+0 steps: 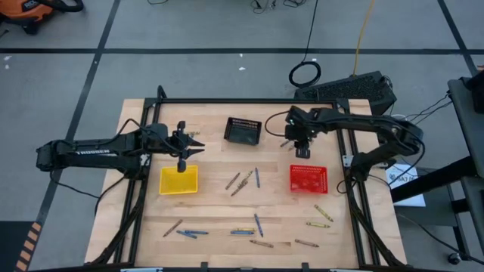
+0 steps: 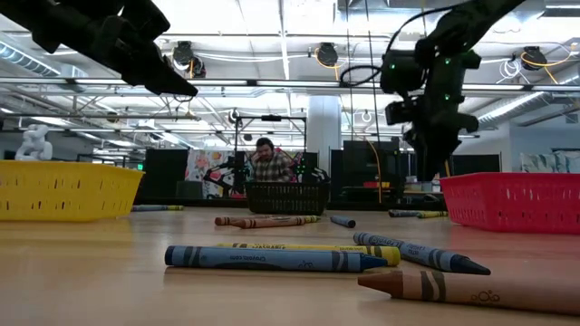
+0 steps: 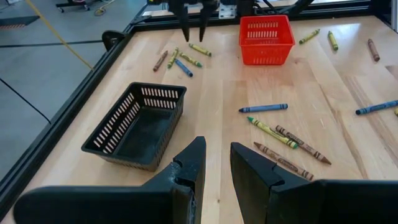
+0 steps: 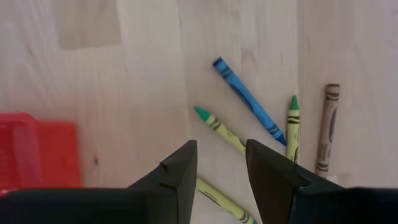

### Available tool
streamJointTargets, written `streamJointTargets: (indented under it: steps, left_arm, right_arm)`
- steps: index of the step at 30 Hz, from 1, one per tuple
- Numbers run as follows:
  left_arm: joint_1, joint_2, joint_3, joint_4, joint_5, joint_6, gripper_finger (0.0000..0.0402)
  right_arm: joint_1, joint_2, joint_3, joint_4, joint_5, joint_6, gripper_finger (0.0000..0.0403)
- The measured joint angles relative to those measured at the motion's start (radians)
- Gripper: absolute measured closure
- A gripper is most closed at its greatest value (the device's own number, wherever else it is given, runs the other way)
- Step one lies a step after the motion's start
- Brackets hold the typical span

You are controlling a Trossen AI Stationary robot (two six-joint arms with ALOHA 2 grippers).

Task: Sort crayons
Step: Put the green crayon into the red bin

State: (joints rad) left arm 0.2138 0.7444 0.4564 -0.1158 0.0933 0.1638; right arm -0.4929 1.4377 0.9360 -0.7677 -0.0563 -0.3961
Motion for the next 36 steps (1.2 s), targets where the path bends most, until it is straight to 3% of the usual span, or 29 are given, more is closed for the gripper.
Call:
streamJointTargets:
  steps: [14,36]
  left_arm:
    - [0.000,0.000,0.000,-0.001,0.000,-0.001,0.0320]
    - [0.000,0.000,0.000,-0.006,0.000,-0.002,0.0320]
  right_arm:
    - [-0.031,0.110,0.000,0.025,0.002,-0.089,0.0277]
    - [-0.031,0.228,0.001,0.046,0.007,-0.085,0.0277]
